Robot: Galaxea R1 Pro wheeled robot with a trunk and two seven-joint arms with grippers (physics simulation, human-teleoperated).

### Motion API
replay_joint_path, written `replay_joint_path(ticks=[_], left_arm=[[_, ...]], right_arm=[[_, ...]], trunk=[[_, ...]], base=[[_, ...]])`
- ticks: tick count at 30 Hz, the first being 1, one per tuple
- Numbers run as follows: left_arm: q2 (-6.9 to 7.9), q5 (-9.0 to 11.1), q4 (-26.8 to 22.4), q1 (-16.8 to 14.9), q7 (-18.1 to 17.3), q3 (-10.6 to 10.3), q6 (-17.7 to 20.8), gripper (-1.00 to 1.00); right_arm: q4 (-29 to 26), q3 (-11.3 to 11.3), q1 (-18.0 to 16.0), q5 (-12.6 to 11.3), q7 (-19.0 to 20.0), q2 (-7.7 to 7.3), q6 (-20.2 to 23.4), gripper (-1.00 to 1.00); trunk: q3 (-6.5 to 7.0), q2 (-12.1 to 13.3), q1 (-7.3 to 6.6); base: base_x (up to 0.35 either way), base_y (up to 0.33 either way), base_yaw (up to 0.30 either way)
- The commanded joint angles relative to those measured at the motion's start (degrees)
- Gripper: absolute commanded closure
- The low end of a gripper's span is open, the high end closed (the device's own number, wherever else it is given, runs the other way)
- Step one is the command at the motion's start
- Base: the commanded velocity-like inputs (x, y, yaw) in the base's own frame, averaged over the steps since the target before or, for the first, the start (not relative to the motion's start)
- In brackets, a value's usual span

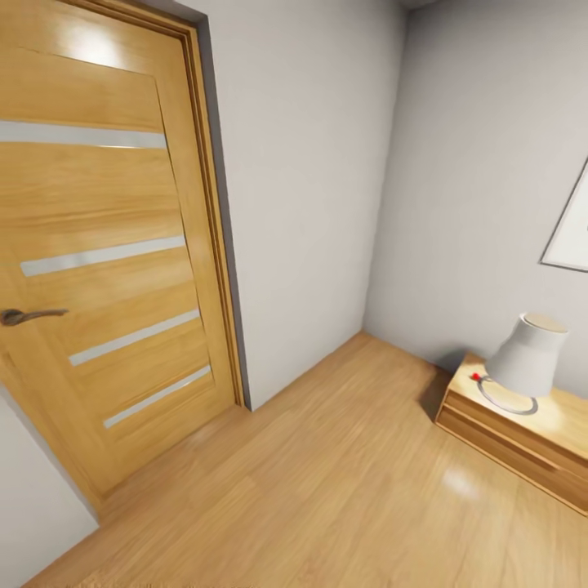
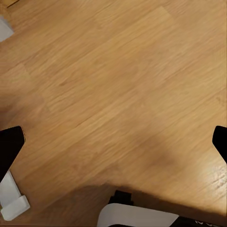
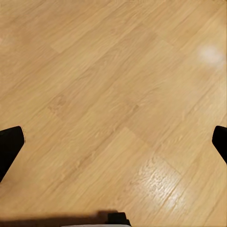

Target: In the bedroom, organize the workspace by keeping the computer under the desk, ensuring the monitor is on the desk, placing the keyboard on the desk next to the monitor, placing the mouse on the desk next to the keyboard, moving the folder from the swivel chair onto the desk next to the mouse, stacking the notebook on top of the folder with the pen on top of the notebook, and positioning the swivel chair next to the desk.

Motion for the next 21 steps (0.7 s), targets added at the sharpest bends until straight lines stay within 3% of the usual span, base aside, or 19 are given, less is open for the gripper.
replay_joint_path(ticks=[1, 12, 21], left_arm=[[-0.03, 0.47, 0.07, -0.07, 0.12, -0.35, -0.21, -1.00], [-0.09, 0.47, 0.07, -0.07, 0.13, -0.35, -0.15, -1.00], [-0.09, 0.47, 0.07, -0.07, 0.13, -0.35, -0.05, -1.00]], right_arm=[[0.13, 0.01, -0.07, 0.40, -0.43, 0.04, -0.18, -1.00], [0.13, 0.01, -0.07, 0.40, -0.43, 0.15, -0.26, -1.00], [0.13, 0.01, -0.07, 0.40, -0.43, 0.18, -0.27, -1.00]], trunk=[[-0.13, -0.12, 0.04], [-0.02, -0.12, 0.04], [0.55, -0.12, 0.04]], base=[[0.121, 0.000, 0.270], [0.261, 0.000, 0.268], [0.278, 0.000, 0.191]])
